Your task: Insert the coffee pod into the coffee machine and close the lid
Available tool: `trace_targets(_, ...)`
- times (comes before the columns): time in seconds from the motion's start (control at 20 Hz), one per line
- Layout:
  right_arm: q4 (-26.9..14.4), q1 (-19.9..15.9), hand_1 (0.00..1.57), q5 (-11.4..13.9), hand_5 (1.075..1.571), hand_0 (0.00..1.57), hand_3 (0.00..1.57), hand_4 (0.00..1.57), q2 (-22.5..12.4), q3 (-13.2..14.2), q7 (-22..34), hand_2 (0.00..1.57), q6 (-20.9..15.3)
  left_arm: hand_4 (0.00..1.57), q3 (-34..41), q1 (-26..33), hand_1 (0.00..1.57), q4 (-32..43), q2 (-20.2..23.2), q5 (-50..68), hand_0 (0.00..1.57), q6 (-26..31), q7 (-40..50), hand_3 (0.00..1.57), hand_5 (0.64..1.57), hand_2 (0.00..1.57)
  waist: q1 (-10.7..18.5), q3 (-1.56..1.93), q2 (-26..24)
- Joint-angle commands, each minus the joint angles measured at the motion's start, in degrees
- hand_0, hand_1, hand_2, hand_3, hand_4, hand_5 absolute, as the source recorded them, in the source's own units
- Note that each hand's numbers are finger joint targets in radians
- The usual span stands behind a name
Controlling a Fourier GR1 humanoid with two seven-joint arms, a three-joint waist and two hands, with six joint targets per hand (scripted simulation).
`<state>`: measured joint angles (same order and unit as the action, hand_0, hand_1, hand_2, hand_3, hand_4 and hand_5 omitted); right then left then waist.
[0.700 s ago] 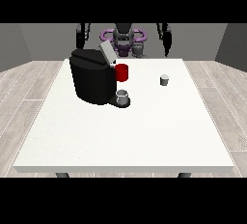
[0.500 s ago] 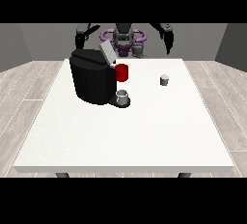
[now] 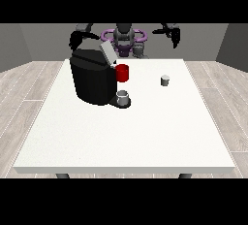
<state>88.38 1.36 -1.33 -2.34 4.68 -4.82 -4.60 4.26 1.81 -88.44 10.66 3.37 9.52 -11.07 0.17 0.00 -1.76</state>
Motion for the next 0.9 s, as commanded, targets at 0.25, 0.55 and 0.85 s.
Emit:
trace_targets(0.25,-0.03,-1.3,0.0,-0.23,1.571,0.0,0.0,0.13,0.6,-1.34,-2.93,0.0,0.86,0.0,4.45,-8.53,0.0,6.08,7.9,-4.1,0.0,1.2,4.85,0.0,1.571,0.0,-3.76,0.0,3.63)
trace_targets(0.55,1.13,-5.41,0.0,1.44,1.571,0.0,0.0,0.23,2.27,-5.64,-1.05,0.0,-3.75,0.0,3.85,-15.15,0.0,14.5,8.01,-5.49,0.0,1.5,8.2,0.0,1.571,0.0,-5.66,-0.01,6.89)
trace_targets(0.85,-1.12,-7.18,0.0,0.79,1.571,0.0,0.0,0.33,1.26,-3.31,-2.04,0.0,-1.03,0.0,7.82,-21.14,0.0,25.65,12.99,-6.67,0.0,3.31,3.77,0.0,1.571,0.0,-7.17,-0.01,11.68)
